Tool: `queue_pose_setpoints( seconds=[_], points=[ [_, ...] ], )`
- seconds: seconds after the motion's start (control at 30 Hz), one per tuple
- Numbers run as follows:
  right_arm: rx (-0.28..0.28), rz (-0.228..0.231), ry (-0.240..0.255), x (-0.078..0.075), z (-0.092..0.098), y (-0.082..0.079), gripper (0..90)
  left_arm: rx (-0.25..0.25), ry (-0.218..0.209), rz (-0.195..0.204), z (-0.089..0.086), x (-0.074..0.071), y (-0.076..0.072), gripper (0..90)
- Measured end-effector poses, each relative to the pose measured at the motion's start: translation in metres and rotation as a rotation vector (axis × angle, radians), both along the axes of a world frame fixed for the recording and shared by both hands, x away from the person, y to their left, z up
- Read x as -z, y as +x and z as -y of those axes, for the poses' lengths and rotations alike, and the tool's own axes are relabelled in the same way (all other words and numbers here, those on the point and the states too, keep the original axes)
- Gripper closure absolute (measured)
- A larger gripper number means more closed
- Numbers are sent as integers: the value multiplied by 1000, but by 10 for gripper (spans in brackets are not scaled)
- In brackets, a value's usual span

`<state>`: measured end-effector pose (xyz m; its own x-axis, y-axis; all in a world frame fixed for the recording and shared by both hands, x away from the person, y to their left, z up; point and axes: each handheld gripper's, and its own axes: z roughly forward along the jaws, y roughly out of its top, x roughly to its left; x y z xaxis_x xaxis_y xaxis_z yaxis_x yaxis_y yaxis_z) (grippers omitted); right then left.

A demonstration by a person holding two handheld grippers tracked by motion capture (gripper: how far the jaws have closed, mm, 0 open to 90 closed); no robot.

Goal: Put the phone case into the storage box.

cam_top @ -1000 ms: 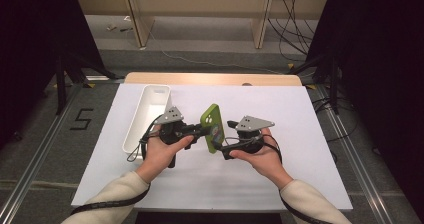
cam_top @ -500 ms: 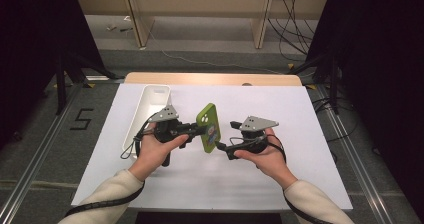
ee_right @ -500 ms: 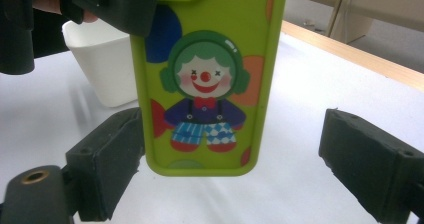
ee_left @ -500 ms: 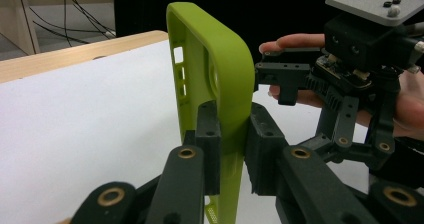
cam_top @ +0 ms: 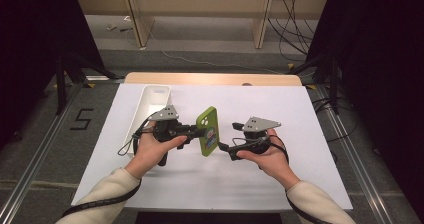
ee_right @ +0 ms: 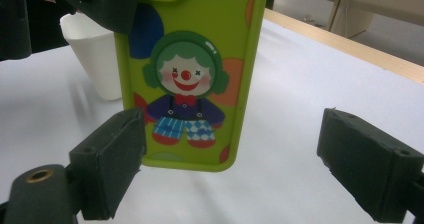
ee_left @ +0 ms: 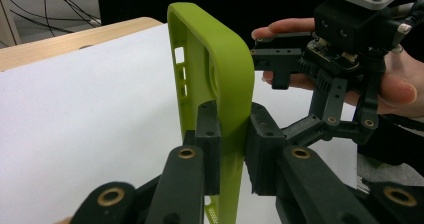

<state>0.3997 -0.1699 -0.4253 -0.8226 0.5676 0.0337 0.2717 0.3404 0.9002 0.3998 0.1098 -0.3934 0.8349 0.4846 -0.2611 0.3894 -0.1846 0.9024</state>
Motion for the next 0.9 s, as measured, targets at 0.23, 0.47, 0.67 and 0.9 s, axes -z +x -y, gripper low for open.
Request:
queue_pose_setpoints(
  seconds=[0.23, 0.47, 0.67, 0.9],
  points=[
    [-3, -5, -1, 1, 1, 0, 141, 6, 10, 0, -1, 0, 1, 780],
    [-10, -10, 4, 2, 1, 0, 147, 10, 11, 5, -2, 0, 2, 782],
    [-26, -14, 1, 2, 0, -1, 154, 39, 23, 16, -2, -1, 3, 782],
    [-56, -26, 0, 3, -2, -1, 155, 99, 23, 29, -1, -2, 3, 782]
  ],
)
